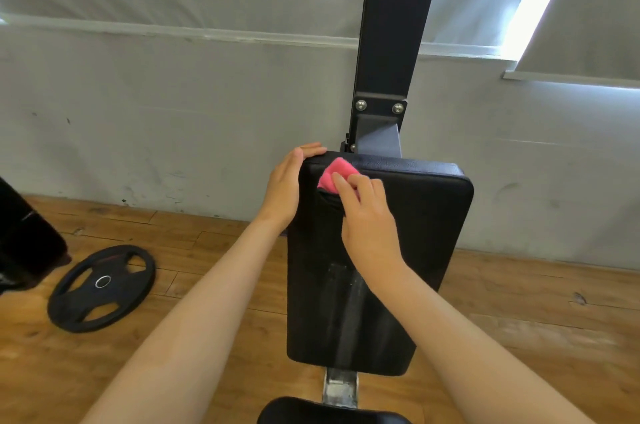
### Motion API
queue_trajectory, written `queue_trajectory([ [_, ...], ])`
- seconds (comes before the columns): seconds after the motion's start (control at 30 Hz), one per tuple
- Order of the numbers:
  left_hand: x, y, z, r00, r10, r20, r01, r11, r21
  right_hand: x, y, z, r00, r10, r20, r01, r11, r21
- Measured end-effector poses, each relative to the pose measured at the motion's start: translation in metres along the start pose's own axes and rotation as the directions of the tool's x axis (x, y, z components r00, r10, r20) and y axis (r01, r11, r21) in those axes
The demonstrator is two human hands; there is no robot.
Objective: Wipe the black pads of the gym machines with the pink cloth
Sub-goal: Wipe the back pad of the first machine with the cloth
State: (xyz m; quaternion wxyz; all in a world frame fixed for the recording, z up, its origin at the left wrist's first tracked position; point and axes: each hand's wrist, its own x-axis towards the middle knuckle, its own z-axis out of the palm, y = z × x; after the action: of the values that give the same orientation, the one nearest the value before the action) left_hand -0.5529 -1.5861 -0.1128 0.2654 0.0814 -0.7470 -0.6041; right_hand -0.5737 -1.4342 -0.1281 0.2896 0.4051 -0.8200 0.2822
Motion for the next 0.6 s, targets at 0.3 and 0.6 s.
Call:
queue_trajectory([
  [0.3,0.000,-0.009,-0.008,0.976,0.193,0.100,-0.217,0.892,0.398,-0.094,0.009,0.041,0.914,-0.095,0.394,0.116,0.993,-0.029],
  [0.6,-0.002,-0.023,0.001,0.919,0.393,0.037,-0.286,0.599,0.748,-0.086,0.008,0.006,0.969,0.059,0.238,-0.103,0.979,0.177],
])
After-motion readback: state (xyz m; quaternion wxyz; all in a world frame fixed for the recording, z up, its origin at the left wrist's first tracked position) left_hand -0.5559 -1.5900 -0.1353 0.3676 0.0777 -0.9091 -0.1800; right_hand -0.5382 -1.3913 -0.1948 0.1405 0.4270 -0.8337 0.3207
